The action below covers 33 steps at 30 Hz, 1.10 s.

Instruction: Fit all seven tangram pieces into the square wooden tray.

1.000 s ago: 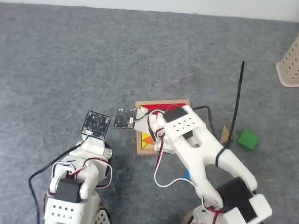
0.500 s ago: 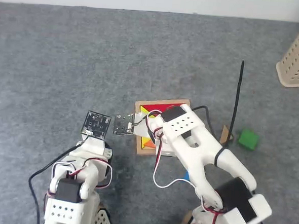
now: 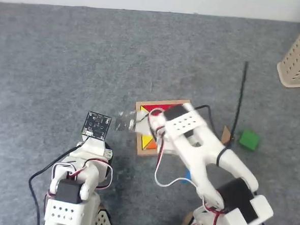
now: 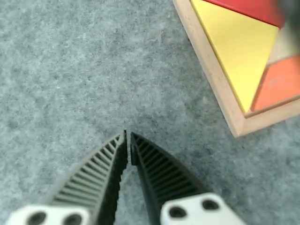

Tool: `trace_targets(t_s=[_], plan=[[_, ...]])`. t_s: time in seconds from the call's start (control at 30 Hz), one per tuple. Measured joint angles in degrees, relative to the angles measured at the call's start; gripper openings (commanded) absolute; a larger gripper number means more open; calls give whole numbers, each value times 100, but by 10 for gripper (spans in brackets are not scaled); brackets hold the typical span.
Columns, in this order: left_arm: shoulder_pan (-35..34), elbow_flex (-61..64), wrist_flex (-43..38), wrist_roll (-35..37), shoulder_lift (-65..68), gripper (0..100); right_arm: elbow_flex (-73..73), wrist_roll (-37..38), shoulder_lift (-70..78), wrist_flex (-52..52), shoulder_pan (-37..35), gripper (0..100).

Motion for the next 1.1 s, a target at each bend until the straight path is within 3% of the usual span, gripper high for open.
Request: trace_targets(t_s=[0.07, 0.27, 1.1], plan=[[0, 0, 0, 0, 0, 12, -141, -440, 0, 0, 220, 0], [0, 0, 0, 0, 0, 12, -299, -1609, 53, 0, 475, 6], [9, 0, 0, 0, 0, 12, 70, -1960, 545, -633, -457, 7]])
